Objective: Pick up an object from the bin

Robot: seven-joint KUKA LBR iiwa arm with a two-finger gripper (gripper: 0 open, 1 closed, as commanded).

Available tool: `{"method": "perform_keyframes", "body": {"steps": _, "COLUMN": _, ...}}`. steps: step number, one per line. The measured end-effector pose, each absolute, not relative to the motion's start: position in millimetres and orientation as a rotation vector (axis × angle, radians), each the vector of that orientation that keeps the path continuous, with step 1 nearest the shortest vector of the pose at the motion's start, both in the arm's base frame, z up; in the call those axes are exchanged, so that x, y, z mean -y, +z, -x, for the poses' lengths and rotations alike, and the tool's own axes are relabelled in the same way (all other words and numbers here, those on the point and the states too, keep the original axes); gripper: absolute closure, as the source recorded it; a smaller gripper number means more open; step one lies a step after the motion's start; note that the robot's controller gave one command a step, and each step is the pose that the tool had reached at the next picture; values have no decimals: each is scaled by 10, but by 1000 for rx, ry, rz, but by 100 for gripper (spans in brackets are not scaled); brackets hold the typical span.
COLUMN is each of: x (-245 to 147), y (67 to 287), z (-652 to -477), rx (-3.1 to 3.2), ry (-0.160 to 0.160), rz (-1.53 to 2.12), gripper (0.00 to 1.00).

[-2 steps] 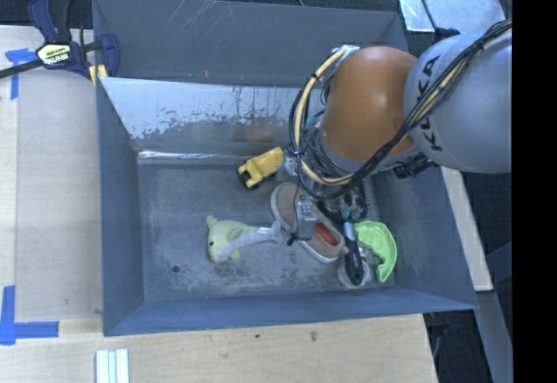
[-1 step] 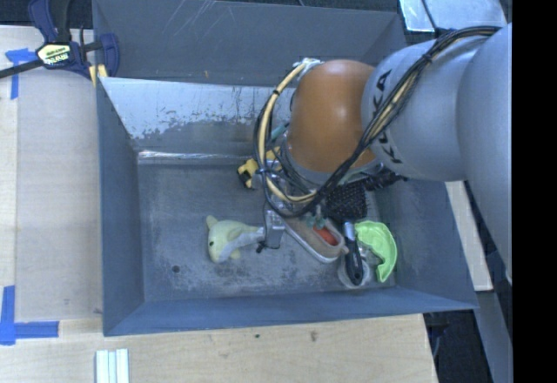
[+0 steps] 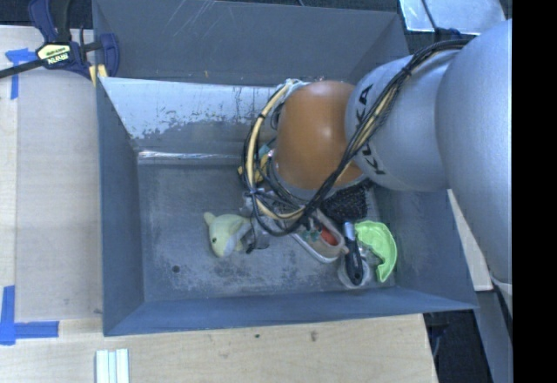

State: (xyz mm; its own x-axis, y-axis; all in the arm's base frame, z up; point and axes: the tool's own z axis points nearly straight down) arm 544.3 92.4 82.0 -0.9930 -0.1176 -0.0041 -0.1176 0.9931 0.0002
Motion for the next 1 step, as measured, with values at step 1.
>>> {"method": "perform_keyframes", "body": {"steps": 1, "x": -923, "y": 820, "z": -5443, "rx": -3132, "ry": 1, "rz": 184, "gripper": 100}}
